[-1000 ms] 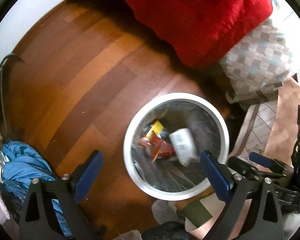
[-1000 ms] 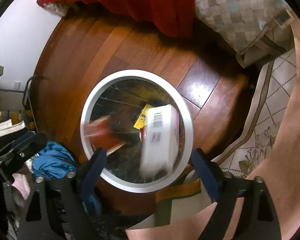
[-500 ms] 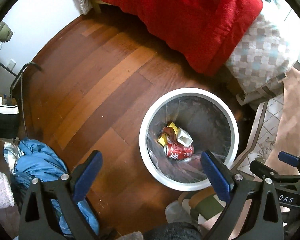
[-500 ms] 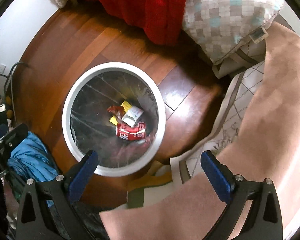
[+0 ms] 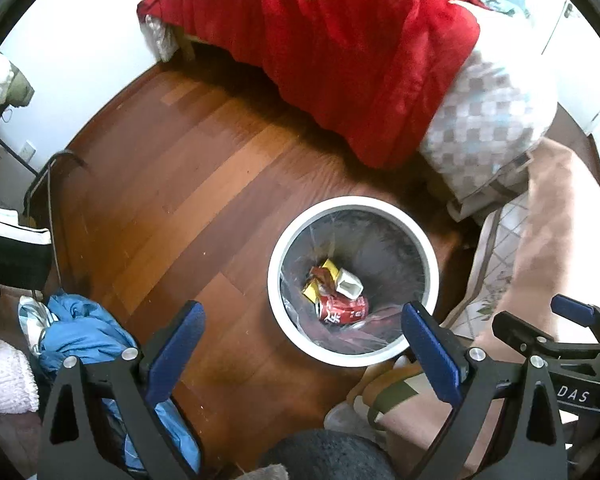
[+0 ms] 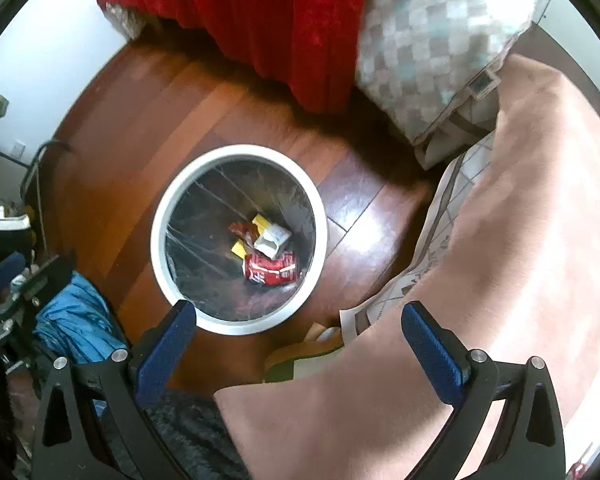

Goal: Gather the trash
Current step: 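Grasp the red snack wrapper with the right tool while the left tool grasps the clear plastic tray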

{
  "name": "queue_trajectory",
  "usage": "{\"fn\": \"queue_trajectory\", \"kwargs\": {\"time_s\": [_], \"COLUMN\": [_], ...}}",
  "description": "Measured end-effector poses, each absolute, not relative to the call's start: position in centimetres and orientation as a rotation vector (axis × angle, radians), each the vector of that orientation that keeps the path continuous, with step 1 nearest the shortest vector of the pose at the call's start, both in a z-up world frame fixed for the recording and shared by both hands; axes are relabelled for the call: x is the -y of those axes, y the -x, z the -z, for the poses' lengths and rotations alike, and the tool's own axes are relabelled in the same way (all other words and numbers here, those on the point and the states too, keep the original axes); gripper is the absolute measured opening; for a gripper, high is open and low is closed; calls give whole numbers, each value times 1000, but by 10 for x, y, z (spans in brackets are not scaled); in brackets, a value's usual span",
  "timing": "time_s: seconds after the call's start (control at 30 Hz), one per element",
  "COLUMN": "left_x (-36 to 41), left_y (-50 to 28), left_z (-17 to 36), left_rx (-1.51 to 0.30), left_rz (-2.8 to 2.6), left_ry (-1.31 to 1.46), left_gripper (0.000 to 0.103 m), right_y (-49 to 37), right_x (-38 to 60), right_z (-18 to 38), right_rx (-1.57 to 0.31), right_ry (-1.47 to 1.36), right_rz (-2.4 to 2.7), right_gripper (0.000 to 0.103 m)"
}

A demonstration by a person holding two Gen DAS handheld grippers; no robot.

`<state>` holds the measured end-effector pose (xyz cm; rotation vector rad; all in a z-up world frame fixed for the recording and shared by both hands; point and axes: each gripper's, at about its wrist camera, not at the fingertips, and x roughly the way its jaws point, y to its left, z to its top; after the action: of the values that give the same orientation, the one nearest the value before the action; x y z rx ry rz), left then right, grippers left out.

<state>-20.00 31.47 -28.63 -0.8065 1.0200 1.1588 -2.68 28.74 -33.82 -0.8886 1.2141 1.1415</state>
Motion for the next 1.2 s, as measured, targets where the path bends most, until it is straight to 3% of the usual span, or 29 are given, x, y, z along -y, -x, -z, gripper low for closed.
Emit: {"fn": "queue_trajectory", "kwargs": {"time_s": [0.33, 0.6, 0.87, 1.17, 1.2], "left_x": [-262, -205, -138, -62, -56], "left_y": [193, 146, 21, -131, -139], "left_z": [203, 170, 214, 289, 293], "left_rx": [-890, -845, -958, -1142, -1154], "left_rz": [-1168, -1085, -865, -637, -628], "left_ry": [684, 621, 581, 386, 367], "left_gripper": [100, 100, 100, 100, 100], "right_y": [20, -10, -113, -284, -297], "right_x": [-232, -150, -26, 137, 149], "right_z": [248, 175, 162, 234, 244], "right_rx": [-1138, -1120, -1143, -1312, -1333], "right_ry": [687, 439, 349, 183, 160], "right_rz": [-1205, -1226, -982, -523, -499], "right_gripper": [103, 103, 103, 103, 99]}}
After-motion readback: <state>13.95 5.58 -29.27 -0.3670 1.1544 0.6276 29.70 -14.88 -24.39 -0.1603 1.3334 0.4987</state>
